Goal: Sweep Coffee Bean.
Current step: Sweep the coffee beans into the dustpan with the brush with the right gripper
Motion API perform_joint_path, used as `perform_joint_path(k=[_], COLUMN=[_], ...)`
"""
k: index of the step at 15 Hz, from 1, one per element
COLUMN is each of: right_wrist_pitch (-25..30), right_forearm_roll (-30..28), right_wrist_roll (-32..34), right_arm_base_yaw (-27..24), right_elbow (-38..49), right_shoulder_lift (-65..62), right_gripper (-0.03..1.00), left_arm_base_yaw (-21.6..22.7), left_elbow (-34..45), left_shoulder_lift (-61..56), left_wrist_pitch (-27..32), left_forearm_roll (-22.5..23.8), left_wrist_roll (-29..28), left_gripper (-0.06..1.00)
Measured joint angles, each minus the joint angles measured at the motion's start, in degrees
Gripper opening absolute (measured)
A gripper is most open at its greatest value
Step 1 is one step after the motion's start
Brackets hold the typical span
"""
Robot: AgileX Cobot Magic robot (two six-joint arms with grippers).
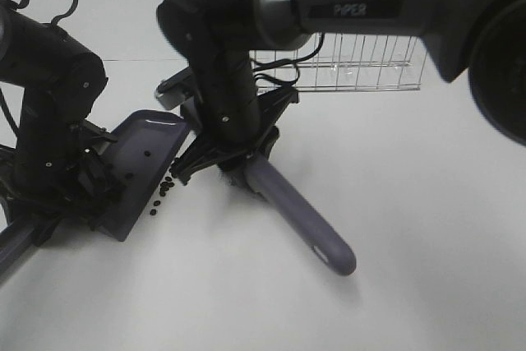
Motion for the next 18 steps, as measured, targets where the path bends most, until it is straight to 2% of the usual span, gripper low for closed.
perform_joint_path(k=[2,3,7,8,12,13,15,17,18], right_wrist_pitch=[-1.8,-3.4,-12.8,-14.0,-12.2,-11.9,-11.3,-9.8,-8.1], right_forearm_roll=[3.4,7.5,30.1,39.1,58.7,61.1,60.2,54.0,47.7], right_wrist_roll=[0.1,0.1,-1.1,-4.8,-18.2,-19.8,-20.7,-19.6,-17.9], right_arm_base_yaw=[1.5,1.5,-0.8,-3.4,-10.5,-12.0,-14.2,-15.8,-15.9], right_elbow=[-1.9,-3.9,-8.9,-9.0,-9.0,-9.0,-9.0,-9.0,-9.0], right_shoulder_lift=[2.5,4.1,7.3,7.7,7.9,7.8,6.5,3.4,1.9], right_gripper=[0.27,0.27,0.27,0.27,0.27,0.27,0.27,0.27,0.27], left_arm_base_yaw=[0.0,0.0,0.0,0.0,0.1,0.1,0.1,0.4,0.6], left_elbow=[0.0,0.0,0.0,0.0,0.0,0.0,0.0,0.0,0.0], left_shoulder_lift=[0.1,0.1,0.1,0.2,0.2,0.2,0.2,0.2,0.2], left_wrist_pitch=[0.2,0.3,0.6,0.7,1.0,1.1,1.1,1.1,1.1], left_forearm_roll=[0.1,0.1,-0.2,-0.2,-0.3,-0.3,-0.3,-0.5,-0.7], left_wrist_roll=[0.3,0.3,0.3,0.4,0.9,1.0,1.2,1.3,1.5], left_gripper=[0.32,0.32,0.32,0.32,0.32,0.32,0.32,0.32,0.32])
